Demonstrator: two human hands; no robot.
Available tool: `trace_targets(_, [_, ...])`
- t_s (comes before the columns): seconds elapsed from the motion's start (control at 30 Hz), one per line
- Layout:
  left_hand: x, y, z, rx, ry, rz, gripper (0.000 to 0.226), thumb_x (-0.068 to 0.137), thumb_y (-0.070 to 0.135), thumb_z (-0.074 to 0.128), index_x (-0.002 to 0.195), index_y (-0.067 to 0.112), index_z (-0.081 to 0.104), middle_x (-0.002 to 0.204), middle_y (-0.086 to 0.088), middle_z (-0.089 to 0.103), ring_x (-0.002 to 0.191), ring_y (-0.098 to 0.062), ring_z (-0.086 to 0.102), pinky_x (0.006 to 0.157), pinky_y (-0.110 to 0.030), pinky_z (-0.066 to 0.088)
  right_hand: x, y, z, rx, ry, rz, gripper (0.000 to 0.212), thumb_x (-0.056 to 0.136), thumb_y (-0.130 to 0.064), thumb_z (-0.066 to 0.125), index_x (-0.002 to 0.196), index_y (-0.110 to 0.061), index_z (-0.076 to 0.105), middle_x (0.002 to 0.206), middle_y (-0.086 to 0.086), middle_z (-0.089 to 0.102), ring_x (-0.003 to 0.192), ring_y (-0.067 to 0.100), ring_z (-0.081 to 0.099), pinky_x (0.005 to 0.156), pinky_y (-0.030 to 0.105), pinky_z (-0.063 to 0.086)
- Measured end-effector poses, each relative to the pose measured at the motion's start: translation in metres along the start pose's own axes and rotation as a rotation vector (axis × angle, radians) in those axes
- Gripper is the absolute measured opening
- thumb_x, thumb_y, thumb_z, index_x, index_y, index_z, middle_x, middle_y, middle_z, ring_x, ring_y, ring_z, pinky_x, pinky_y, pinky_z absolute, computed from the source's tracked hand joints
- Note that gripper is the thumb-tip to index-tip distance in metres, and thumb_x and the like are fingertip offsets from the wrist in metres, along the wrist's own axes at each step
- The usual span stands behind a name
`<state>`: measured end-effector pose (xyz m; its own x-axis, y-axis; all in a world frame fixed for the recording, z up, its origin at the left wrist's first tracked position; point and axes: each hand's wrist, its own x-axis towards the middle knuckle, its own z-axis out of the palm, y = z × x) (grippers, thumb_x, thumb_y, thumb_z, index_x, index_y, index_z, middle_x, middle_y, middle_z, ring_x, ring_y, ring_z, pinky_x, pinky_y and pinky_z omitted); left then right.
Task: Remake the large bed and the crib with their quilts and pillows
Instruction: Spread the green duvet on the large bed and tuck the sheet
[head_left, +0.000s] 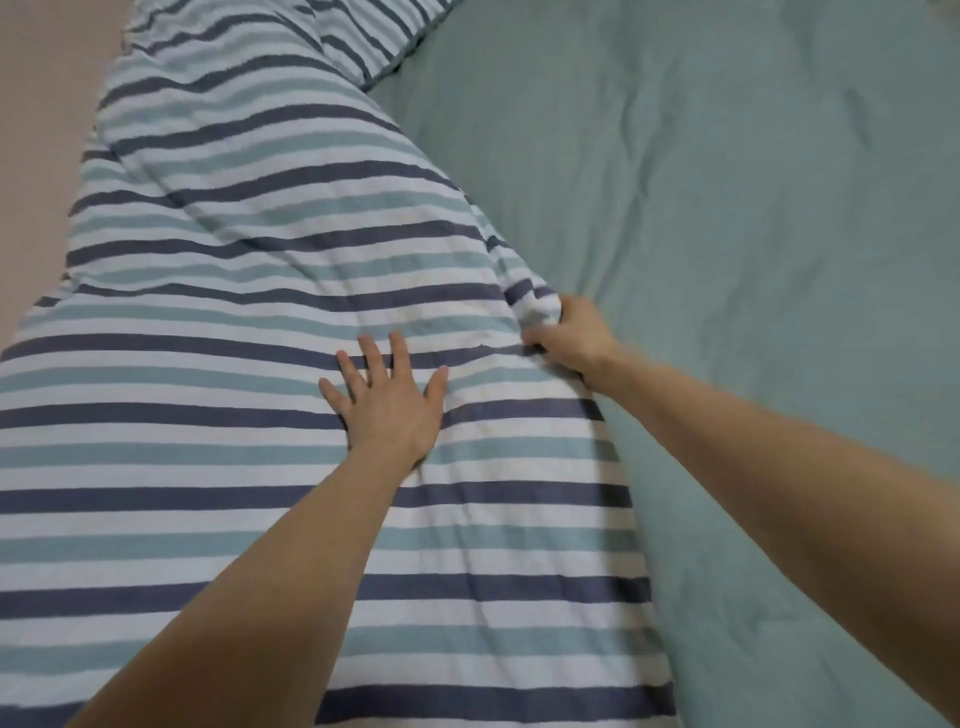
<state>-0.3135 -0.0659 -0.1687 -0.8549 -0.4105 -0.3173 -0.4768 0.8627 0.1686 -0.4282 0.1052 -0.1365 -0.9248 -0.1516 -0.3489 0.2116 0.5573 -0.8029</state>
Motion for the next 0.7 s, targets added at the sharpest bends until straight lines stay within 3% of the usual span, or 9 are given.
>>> trace_targets(0.07, [0.002,0.008,-0.001,-0.017,0.016,0.030,0.075,0.092,0.067,0.008,0.152,0.026,-0.011,0.159,-0.007,-0.016,0.145,-0.036,-0.016,0.112,-0.059,-0.010,0.005,0.002,-0.004,-0.229,0.253,-0.208,0.018,0.083,-0.013,0.060,0.099,-0.007,0.056,0.093,0.012,0.065,0.083,0.028,0.058,0.065,0.034,0.043])
trace_targets(0.13, [0.001,0.010,-0.002,0.030,-0.001,0.045,0.077,0.091,0.069,0.006,0.152,0.026,-0.011,0.159,-0.006,-0.016,0.145,-0.035,-0.015,0.112,-0.060,-0.010,0.000,0.012,0.000,-0.357,0.330,-0.190,0.022,0.090,-0.021,0.055,0.106,-0.007,0.049,0.102,0.016,0.060,0.091,0.033,0.056,0.068,0.036,0.037])
trace_targets(0.2, [-0.001,0.008,0.001,0.073,-0.028,0.041,0.077,0.091,0.068,0.006,0.152,0.026,-0.010,0.160,-0.006,-0.016,0.146,-0.034,-0.015,0.112,-0.060,-0.009,-0.016,0.024,0.011,-0.394,0.340,-0.108,0.041,0.093,-0.025,0.051,0.128,-0.007,0.042,0.128,0.017,0.049,0.116,0.036,0.048,0.089,0.040,0.038])
trace_targets(0.27, [-0.009,0.006,0.005,0.048,-0.001,0.054,0.076,0.092,0.067,0.007,0.153,0.025,-0.009,0.160,-0.007,-0.015,0.146,-0.032,-0.014,0.114,-0.059,-0.008,-0.048,0.035,0.022,-0.484,0.400,-0.315,0.054,0.096,-0.033,0.044,0.145,-0.013,0.032,0.150,0.011,0.033,0.137,0.030,0.031,0.111,0.042,0.025])
trace_targets(0.37, [-0.034,0.002,0.012,0.053,0.077,0.192,0.073,0.092,0.065,0.005,0.153,0.026,-0.006,0.160,-0.003,-0.013,0.147,-0.027,-0.013,0.116,-0.054,-0.007,-0.091,0.089,0.026,-0.844,0.120,-0.645,0.058,0.099,-0.045,0.019,0.152,-0.022,0.019,0.160,0.003,0.012,0.148,0.023,0.012,0.119,0.039,0.002])
trace_targets(0.43, [-0.054,-0.003,0.017,0.125,0.055,0.274,0.074,0.091,0.065,0.004,0.153,0.026,-0.005,0.160,-0.002,-0.013,0.147,-0.026,-0.014,0.117,-0.052,-0.008,-0.093,0.121,0.015,-0.973,-0.010,-0.543,0.060,0.097,-0.045,0.005,0.153,-0.023,0.006,0.161,0.000,0.002,0.148,0.017,0.001,0.118,0.038,-0.007])
trace_targets(0.57, [-0.088,-0.010,0.027,0.147,-0.046,0.258,0.075,0.091,0.067,0.005,0.153,0.026,-0.008,0.160,-0.003,-0.016,0.146,-0.026,-0.017,0.118,-0.051,-0.009,-0.113,0.103,0.014,-0.651,0.201,-0.111,0.059,0.099,-0.044,0.028,0.152,-0.022,0.014,0.161,0.007,0.004,0.147,0.025,0.006,0.119,0.043,0.006])
trace_targets(0.63, [-0.115,-0.006,0.036,0.150,-0.060,0.283,0.076,0.090,0.067,0.005,0.153,0.027,-0.008,0.160,-0.002,-0.017,0.147,-0.025,-0.016,0.118,-0.050,-0.009,-0.154,0.111,0.019,-0.456,0.159,-0.083,0.064,0.096,-0.046,0.041,0.151,-0.026,0.017,0.159,0.005,0.013,0.141,0.026,0.025,0.115,0.041,0.024])
trace_targets(0.7, [-0.140,-0.002,0.044,0.147,-0.083,0.323,0.075,0.091,0.067,0.007,0.153,0.027,-0.008,0.160,-0.002,-0.015,0.147,-0.025,-0.014,0.117,-0.051,-0.009,-0.196,0.130,0.017,-0.449,0.061,-0.143,0.065,0.095,-0.041,0.047,0.151,-0.028,0.017,0.155,0.003,0.022,0.130,0.024,0.042,0.107,0.036,0.037])
